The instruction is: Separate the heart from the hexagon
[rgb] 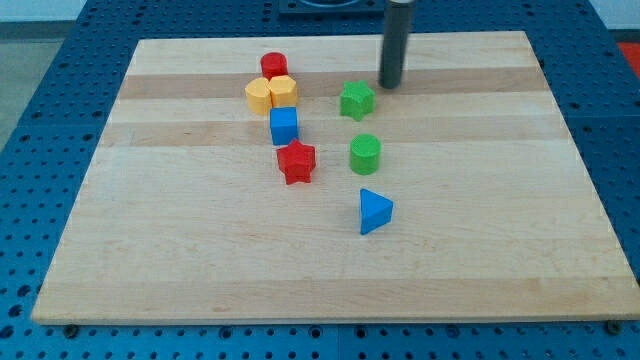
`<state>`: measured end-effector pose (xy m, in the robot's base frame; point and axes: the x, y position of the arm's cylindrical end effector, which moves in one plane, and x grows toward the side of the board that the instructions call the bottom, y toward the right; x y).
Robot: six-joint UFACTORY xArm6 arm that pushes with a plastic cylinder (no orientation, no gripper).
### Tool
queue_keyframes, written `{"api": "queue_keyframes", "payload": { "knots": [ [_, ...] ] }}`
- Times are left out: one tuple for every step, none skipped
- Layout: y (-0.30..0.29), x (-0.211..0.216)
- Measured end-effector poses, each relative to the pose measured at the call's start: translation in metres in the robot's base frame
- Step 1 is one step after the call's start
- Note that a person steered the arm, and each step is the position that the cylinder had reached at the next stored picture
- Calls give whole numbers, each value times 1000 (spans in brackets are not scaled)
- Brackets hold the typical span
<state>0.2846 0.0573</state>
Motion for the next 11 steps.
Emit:
{"api": "queue_keyframes", "payload": {
  "knots": [
    [-52,-25],
    [-99,-44],
    [-125,-24],
    [-144,12],
    [-160,48],
    [-173,83],
    [-184,111],
    [-187,116],
    [-187,116],
    [-187,84],
    [-187,27]
  ]
}}
